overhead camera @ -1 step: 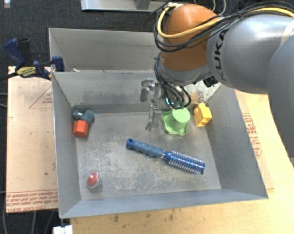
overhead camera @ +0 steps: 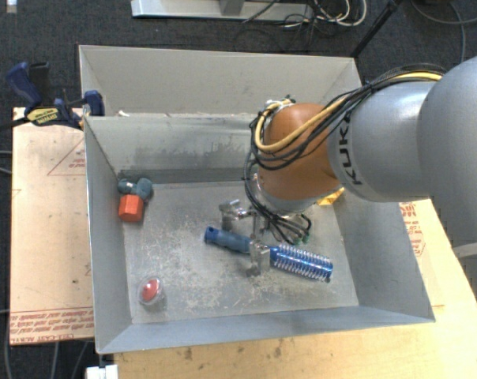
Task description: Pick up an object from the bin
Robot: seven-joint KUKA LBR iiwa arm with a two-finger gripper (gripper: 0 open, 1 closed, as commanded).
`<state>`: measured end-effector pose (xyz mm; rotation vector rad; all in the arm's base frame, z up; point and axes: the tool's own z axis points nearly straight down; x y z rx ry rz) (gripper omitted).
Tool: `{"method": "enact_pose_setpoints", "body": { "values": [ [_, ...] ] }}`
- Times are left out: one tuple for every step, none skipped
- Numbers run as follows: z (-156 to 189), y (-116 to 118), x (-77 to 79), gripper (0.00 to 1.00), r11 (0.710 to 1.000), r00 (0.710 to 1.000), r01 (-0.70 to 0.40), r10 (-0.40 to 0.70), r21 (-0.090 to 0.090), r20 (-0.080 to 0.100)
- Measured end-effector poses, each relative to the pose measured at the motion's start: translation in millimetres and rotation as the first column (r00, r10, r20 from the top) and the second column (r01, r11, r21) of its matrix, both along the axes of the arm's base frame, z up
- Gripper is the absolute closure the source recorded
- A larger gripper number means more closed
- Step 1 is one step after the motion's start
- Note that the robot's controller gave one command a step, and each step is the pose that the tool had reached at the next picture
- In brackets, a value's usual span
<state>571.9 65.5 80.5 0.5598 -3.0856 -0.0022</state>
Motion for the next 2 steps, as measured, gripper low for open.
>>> {"method": "enact_pose_setpoints", "body": {
  "values": [
    [2, 0, 1.8, 1.00, 1.000, 1.000, 0.001, -0.001, 0.001, 0.005],
    [139, 0, 24.4, 1.00, 0.997, 0.997, -0.081, 0.081, 0.000, 0.017]
  ]
}}
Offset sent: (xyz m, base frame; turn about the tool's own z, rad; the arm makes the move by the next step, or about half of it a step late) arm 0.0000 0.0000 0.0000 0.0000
